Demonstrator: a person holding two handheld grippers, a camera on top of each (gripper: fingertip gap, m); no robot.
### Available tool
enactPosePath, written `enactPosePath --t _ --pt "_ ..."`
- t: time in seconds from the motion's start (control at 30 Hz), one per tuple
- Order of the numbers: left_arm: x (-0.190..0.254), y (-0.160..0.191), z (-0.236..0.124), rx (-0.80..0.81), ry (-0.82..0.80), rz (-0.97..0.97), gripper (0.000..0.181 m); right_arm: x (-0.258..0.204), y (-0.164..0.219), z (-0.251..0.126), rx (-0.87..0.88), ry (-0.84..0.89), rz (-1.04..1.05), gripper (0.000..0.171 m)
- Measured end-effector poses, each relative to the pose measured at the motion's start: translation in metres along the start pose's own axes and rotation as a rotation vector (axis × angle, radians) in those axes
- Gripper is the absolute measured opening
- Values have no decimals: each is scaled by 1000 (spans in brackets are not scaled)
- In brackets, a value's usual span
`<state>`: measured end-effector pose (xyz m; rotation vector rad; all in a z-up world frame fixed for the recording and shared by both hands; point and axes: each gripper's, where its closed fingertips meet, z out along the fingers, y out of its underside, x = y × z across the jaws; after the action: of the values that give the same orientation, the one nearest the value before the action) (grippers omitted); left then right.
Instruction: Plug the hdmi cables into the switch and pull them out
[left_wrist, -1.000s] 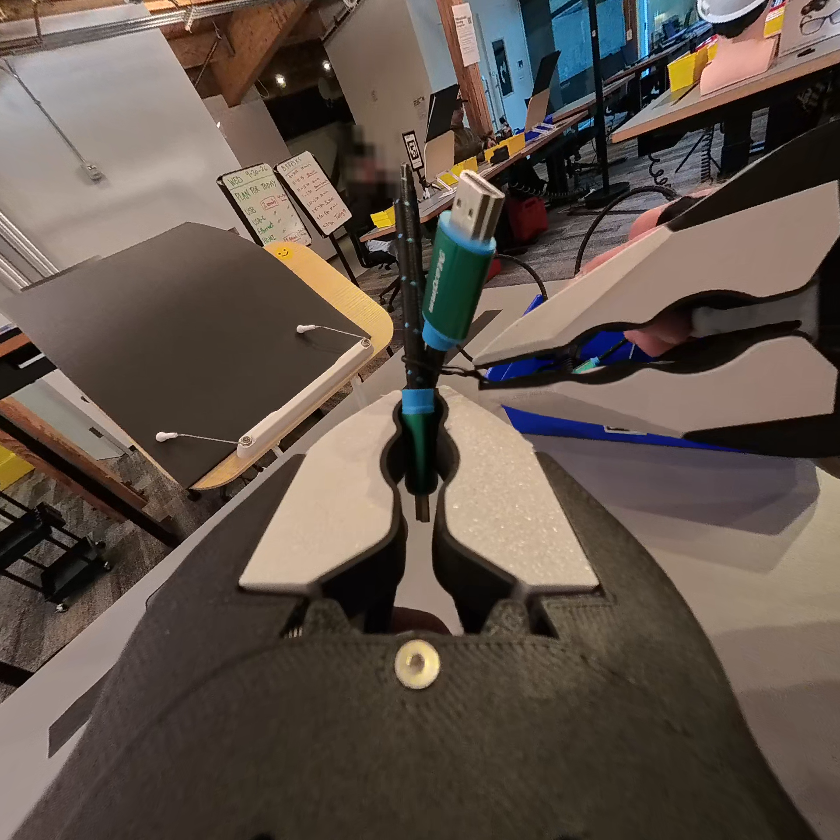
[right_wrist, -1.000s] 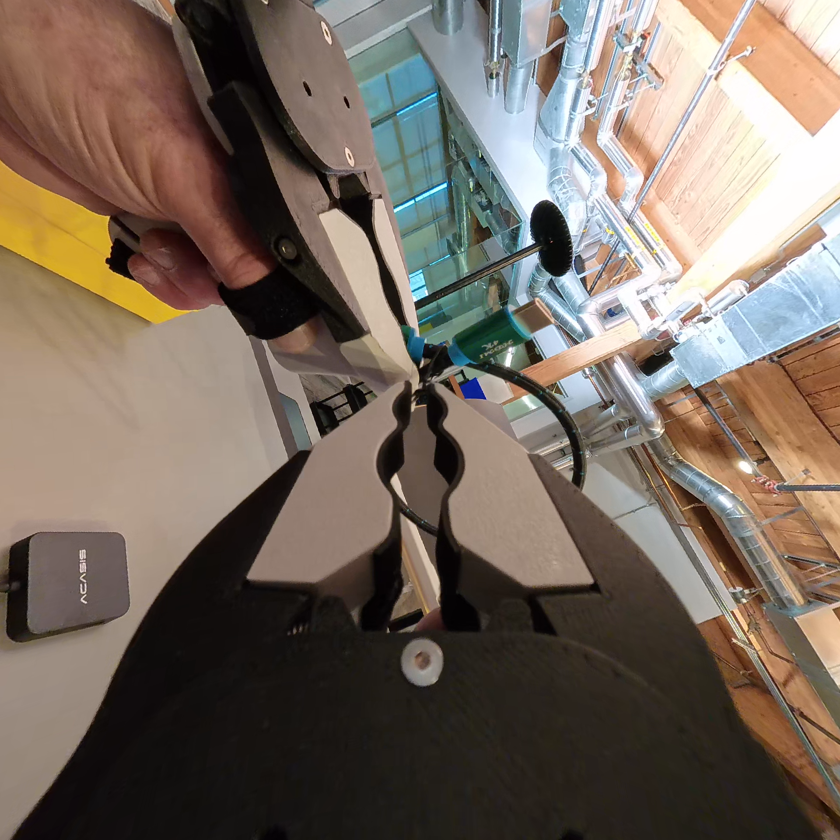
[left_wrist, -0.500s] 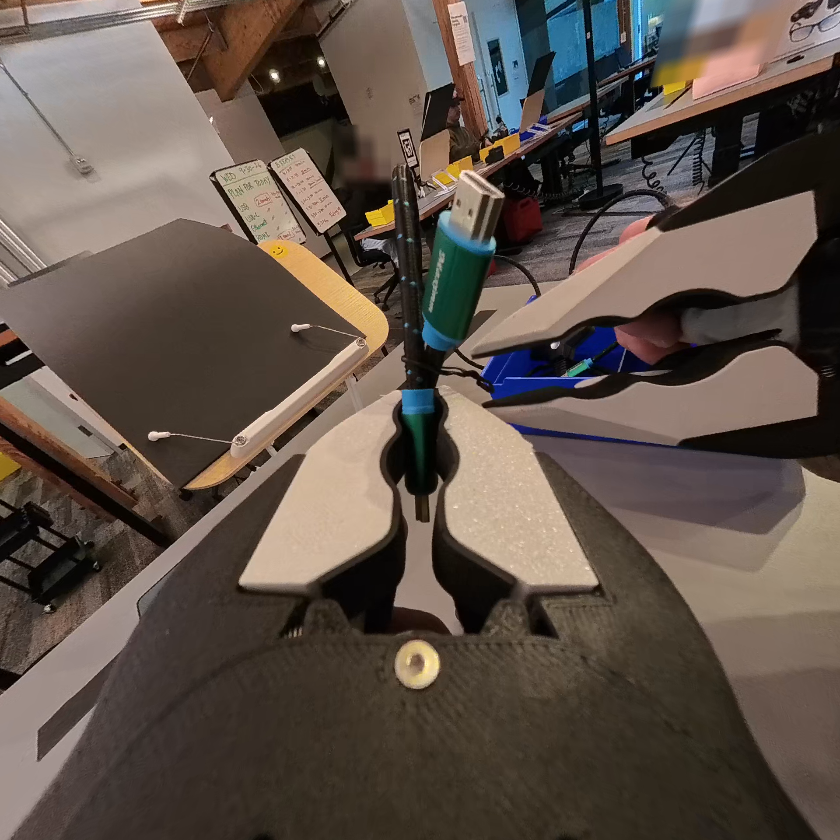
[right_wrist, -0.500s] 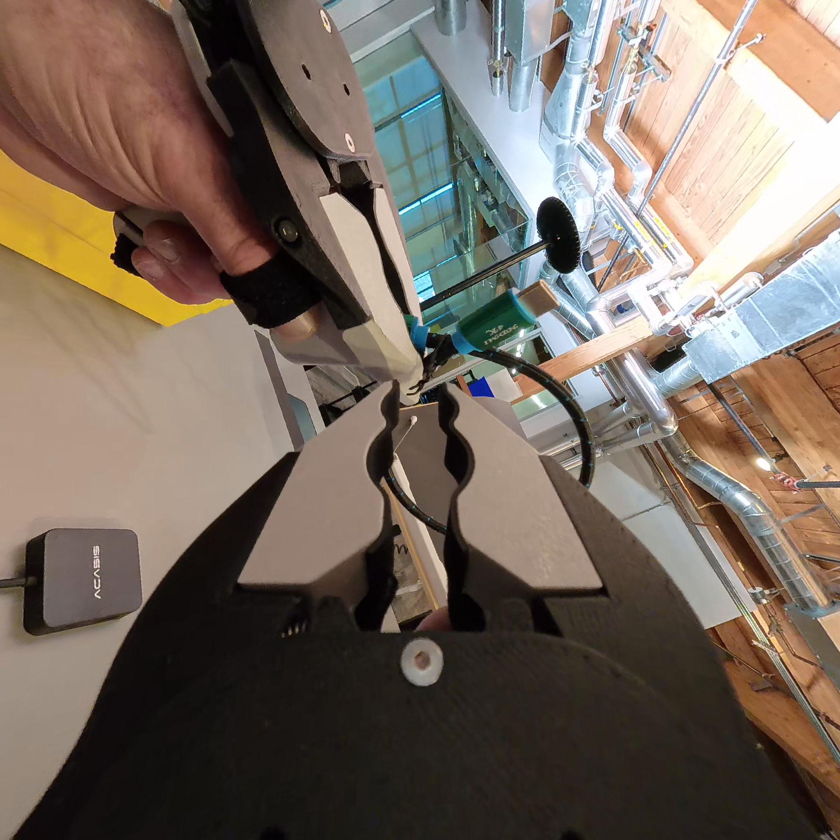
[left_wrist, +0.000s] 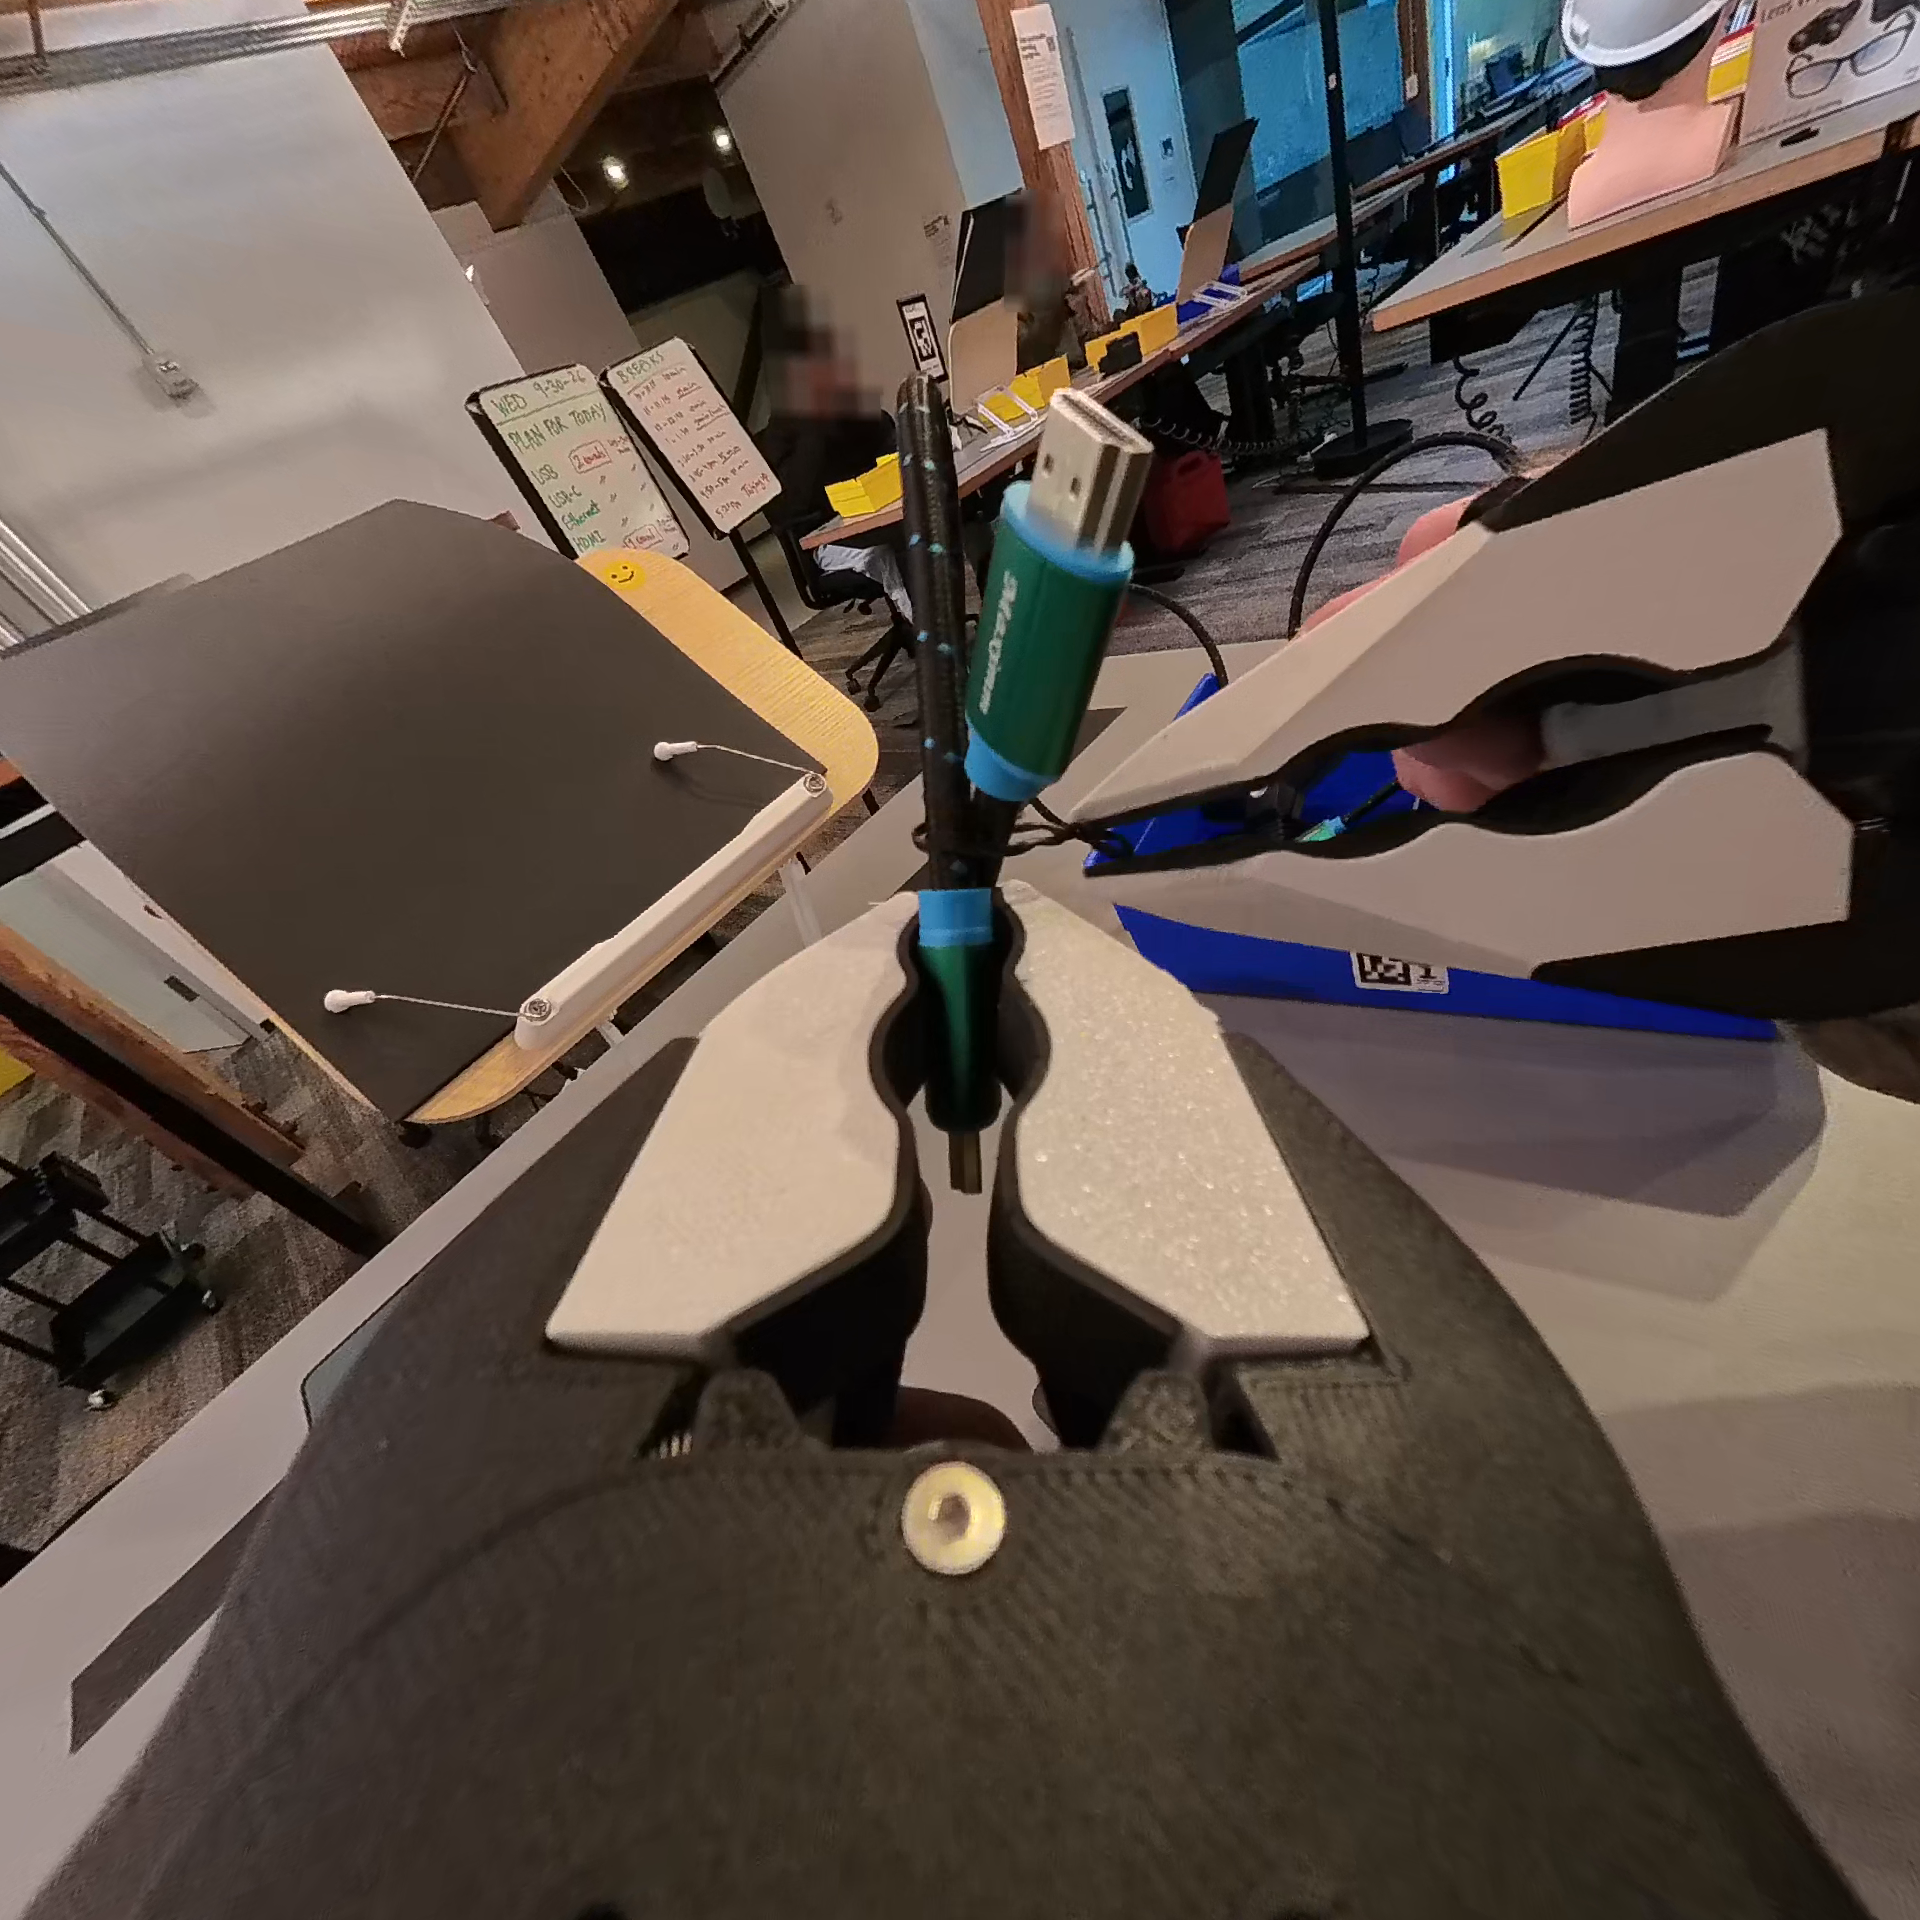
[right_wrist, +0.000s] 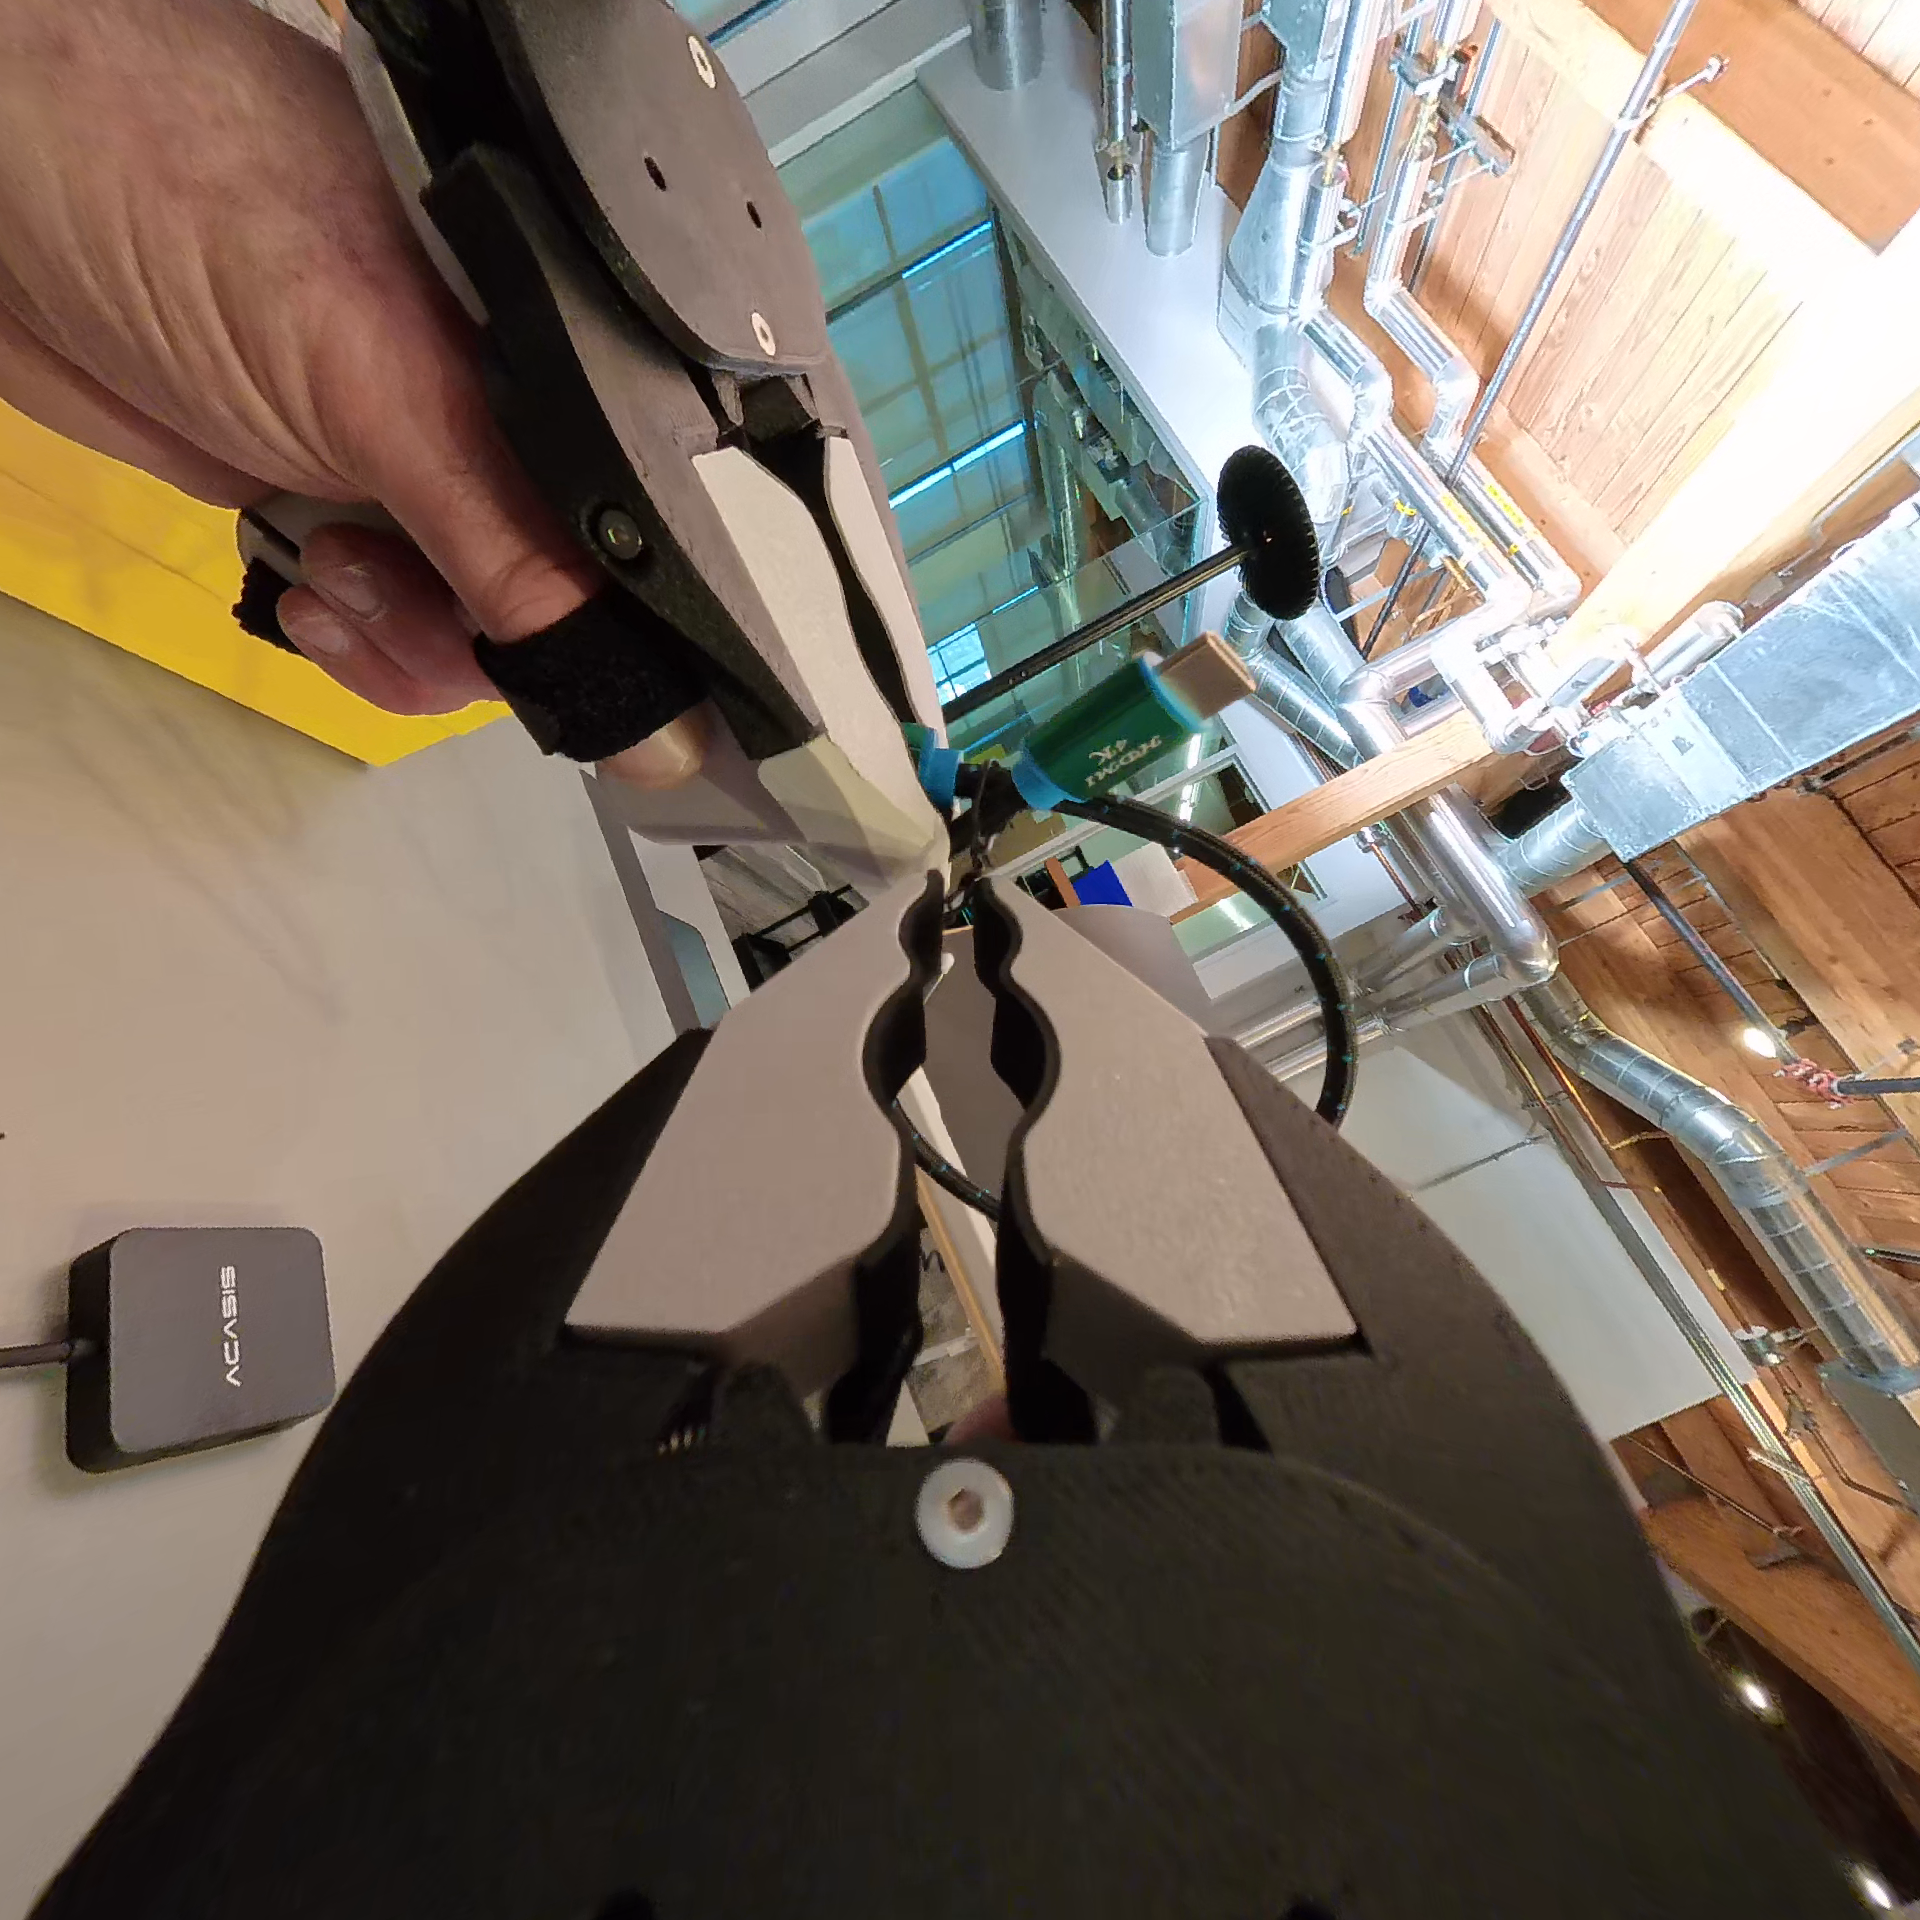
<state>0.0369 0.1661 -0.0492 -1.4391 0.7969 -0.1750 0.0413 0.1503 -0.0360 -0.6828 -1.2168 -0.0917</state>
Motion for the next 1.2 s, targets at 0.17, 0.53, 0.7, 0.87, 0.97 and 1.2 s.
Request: enactPosePath --t 0.17,0.53,0.7,0.87,0.97,1.2 --pt "0 0 0 3 -2 3 7 2 0 -2 19 -30 107 0" --pt "-8 -5 -3 40 -71 46 7 7 -8 -3 144 -172 715 0" --pt "-16 -6 -5 57 -139 110 8 8 -11 1 267 -306 1200 0" --pt "-23 -9 -7 75 -210 211 7 13 -13 2 541 -509 1924 0" --pt "-26 -8 -9 89 -223 226 7 8 -27 0 675 -640 2108 0" --pt "-26 -8 -8 89 -194 186 7 7 -21 6 607 -529 1992 18"
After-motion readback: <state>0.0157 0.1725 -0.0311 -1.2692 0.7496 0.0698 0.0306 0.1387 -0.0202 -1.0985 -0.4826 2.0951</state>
